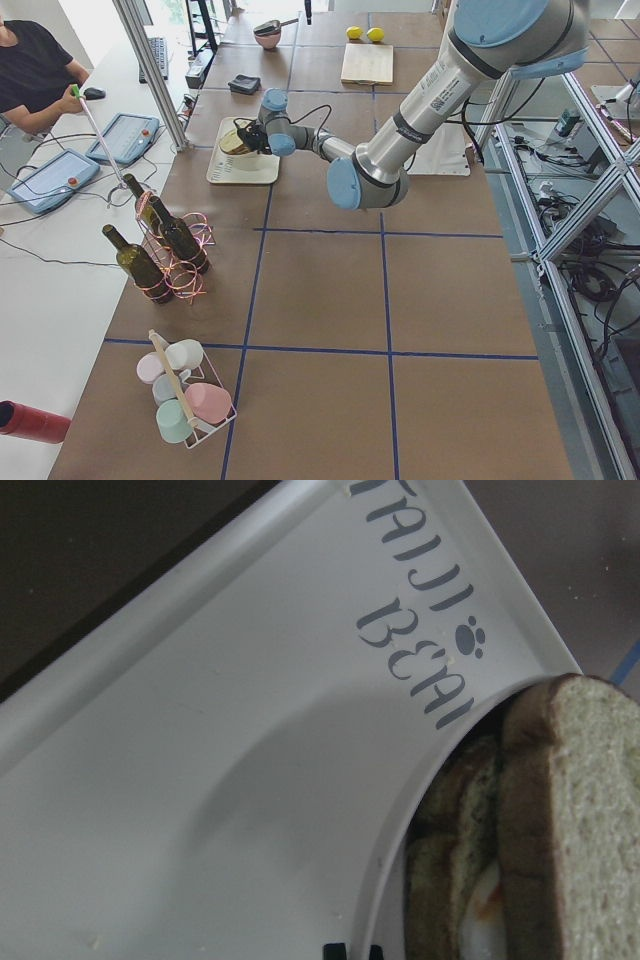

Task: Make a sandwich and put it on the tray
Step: 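Lift the sandwich plate with the left gripper and set it on the tray, then open the left gripper and withdraw the left arm from the tray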

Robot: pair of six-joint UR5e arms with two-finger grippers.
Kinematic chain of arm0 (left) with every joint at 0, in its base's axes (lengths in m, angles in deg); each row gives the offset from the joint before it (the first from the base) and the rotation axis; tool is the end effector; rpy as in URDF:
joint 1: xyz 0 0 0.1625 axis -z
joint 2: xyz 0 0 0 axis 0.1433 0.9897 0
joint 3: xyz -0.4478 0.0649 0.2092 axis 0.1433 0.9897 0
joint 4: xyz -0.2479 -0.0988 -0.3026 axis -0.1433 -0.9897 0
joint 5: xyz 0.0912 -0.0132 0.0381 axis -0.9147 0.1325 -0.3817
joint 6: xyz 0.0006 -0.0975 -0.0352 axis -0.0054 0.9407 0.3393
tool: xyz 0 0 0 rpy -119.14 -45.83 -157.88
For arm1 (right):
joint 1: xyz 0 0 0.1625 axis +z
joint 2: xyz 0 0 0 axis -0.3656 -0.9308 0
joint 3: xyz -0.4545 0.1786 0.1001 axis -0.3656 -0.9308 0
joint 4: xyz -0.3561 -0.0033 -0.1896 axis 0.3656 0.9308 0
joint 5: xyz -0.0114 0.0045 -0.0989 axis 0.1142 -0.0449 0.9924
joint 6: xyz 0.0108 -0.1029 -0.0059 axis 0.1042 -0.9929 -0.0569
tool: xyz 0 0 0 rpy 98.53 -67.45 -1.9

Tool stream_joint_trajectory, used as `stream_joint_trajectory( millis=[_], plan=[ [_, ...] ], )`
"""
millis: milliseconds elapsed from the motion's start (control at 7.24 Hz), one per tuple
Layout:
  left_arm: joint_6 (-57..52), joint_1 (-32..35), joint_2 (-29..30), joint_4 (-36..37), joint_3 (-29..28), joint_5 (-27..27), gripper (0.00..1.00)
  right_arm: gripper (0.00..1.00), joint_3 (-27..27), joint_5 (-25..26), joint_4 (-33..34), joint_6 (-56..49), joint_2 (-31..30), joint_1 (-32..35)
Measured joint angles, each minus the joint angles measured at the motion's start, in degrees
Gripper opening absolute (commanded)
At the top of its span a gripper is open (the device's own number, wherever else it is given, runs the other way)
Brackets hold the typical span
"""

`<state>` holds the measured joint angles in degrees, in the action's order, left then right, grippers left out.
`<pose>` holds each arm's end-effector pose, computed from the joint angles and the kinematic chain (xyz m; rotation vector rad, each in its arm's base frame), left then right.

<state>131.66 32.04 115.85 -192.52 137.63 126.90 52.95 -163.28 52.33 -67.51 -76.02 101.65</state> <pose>0.5994 -0.6467 0.2981 -0.0976 1.1650 -0.8687 -0.0281 -0.5099 0.6742 0.0112 -0.8058 -0.1083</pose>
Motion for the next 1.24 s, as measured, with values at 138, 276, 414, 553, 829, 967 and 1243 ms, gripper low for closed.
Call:
stream_joint_trajectory(
  millis=[138,276,414,553,829,967,1243],
  plan=[
    [-2.33,0.07,-1.02,0.00,1.62,-0.02,1.00,1.00,0.03,0.02,-0.02,0.00,0.12,0.03],
    [-5.35,0.22,-3.63,0.16,5.32,-0.02,1.00,1.00,0.00,0.06,-0.03,0.00,0.22,0.03],
    [-8.84,0.43,-7.38,0.47,10.42,-0.03,1.00,1.00,-0.04,0.08,-0.03,0.00,0.26,0.04],
    [-12.09,1.02,-11.13,1.08,15.84,0.08,1.00,1.00,-0.07,0.07,-0.03,0.00,0.26,0.04],
    [-25.88,3.10,-18.26,6.23,27.72,0.85,1.00,1.00,-0.11,0.11,-0.03,-0.06,0.23,0.17],
    [-35.18,4.34,-21.75,11.37,34.18,1.03,1.00,1.00,-0.14,0.13,-0.03,-0.08,0.19,0.31],
    [-55.24,8.49,-28.87,19.35,43.19,1.07,1.00,1.00,-0.22,0.25,-0.03,-0.38,0.01,0.44]
  ],
)
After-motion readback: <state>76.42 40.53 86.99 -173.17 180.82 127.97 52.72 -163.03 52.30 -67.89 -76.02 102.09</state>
